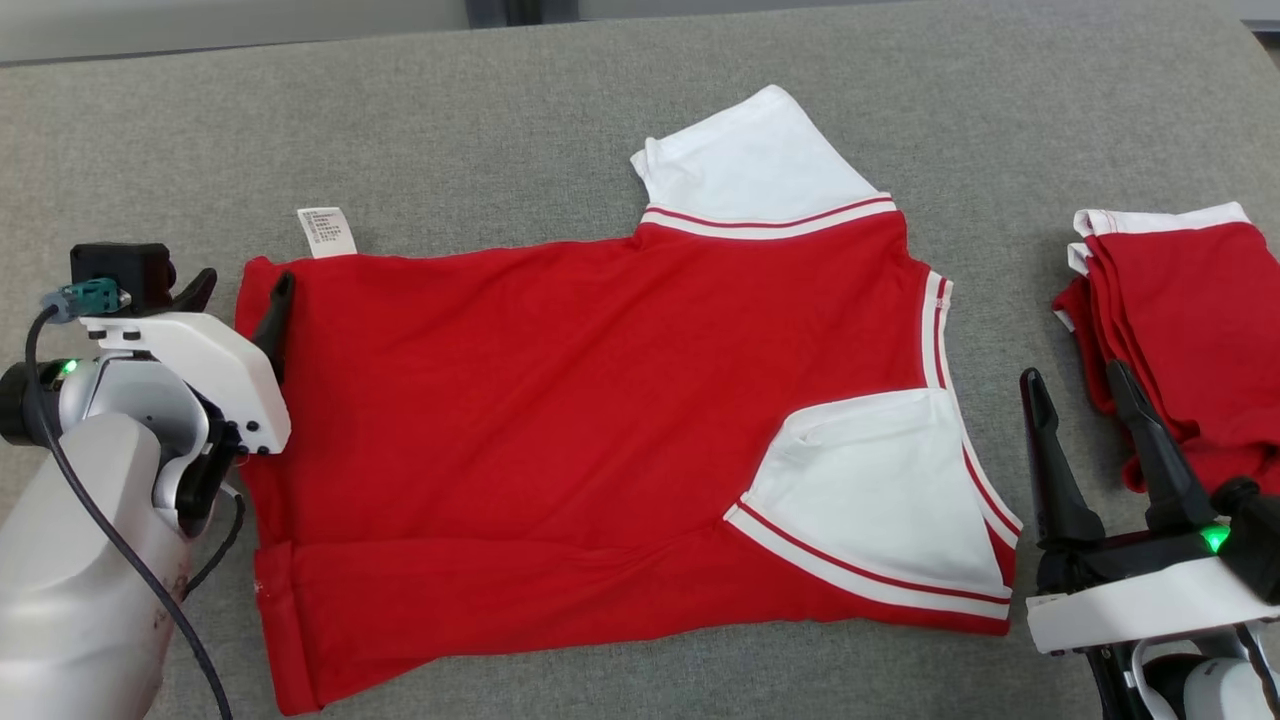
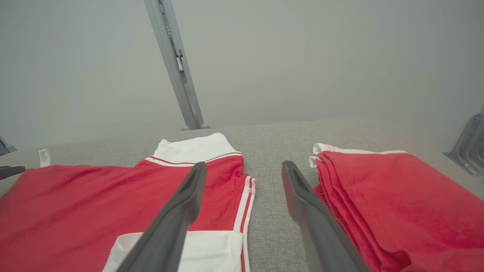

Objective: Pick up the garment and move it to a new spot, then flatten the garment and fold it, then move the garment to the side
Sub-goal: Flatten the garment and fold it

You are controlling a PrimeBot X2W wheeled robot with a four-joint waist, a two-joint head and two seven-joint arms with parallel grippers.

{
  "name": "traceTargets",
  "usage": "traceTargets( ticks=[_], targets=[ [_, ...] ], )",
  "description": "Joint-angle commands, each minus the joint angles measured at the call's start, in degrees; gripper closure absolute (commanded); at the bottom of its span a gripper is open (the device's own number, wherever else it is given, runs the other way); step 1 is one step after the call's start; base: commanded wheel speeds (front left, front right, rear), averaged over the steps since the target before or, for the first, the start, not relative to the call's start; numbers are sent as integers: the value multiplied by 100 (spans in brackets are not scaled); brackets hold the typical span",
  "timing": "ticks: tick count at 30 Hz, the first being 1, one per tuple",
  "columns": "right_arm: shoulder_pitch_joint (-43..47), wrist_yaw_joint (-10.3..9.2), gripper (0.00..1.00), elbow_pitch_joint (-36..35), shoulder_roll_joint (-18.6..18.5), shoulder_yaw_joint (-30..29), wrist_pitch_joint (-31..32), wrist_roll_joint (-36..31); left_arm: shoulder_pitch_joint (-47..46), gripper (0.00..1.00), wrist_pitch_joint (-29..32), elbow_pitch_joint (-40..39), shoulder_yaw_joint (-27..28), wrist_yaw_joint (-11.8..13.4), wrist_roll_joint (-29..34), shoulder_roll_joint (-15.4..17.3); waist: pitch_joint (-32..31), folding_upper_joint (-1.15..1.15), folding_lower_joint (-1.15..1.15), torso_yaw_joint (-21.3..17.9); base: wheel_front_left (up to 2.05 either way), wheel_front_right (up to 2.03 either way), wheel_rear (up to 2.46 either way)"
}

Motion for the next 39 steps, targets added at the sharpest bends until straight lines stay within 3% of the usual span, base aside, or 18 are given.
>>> traceTargets(
  ticks=[1,4,5,6,7,14,19,26,33,39],
  targets=[
    [-65,2,0,34,-24,7,-52,3,-146,0,-8,166,4,-101,-41,16,66,0,0,-41,0,0,0],
    [-127,2,0,64,-23,29,-79,3,-335,0,-40,526,-47,-266,-72,4,113,0,0,-54,0,0,0],
    [-144,1,0,74,-24,33,-83,9,-391,18,-68,621,-59,-306,-74,-3,124,0,0,-58,0,0,0],
    [-173,2,0,97,-25,29,-75,24,-488,88,-95,791,-92,-382,-85,-18,161,0,0,-55,0,0,0],
    [-192,2,0,113,-23,25,-78,30,-516,100,-95,865,-106,-425,-120,-39,174,0,0,-55,0,0,0],
    [-615,2,0,142,-25,-49,-75,-61,-765,100,-223,1187,-194,-557,-194,-87,283,0,0,-51,0,0,0],
    [-1730,1,0,607,-215,-156,0,-270,-979,100,-352,1340,-286,-591,-170,-171,422,0,0,9,0,0,0],
    [-4042,1,0,2856,-828,73,110,-62,-1468,100,-577,1443,-682,-641,-67,-734,773,0,0,768,0,0,0],
    [-5323,2,0,4740,-1135,425,244,-85,-1843,100,-767,1408,-1086,-650,-93,-1186,1129,0,0,1359,0,0,0],
    [-5935,1,0,5968,-1173,818,348,-53,-2031,100,-906,1373,-1424,-640,-282,-1339,1268,0,0,1561,0,0,0]
  ],
)
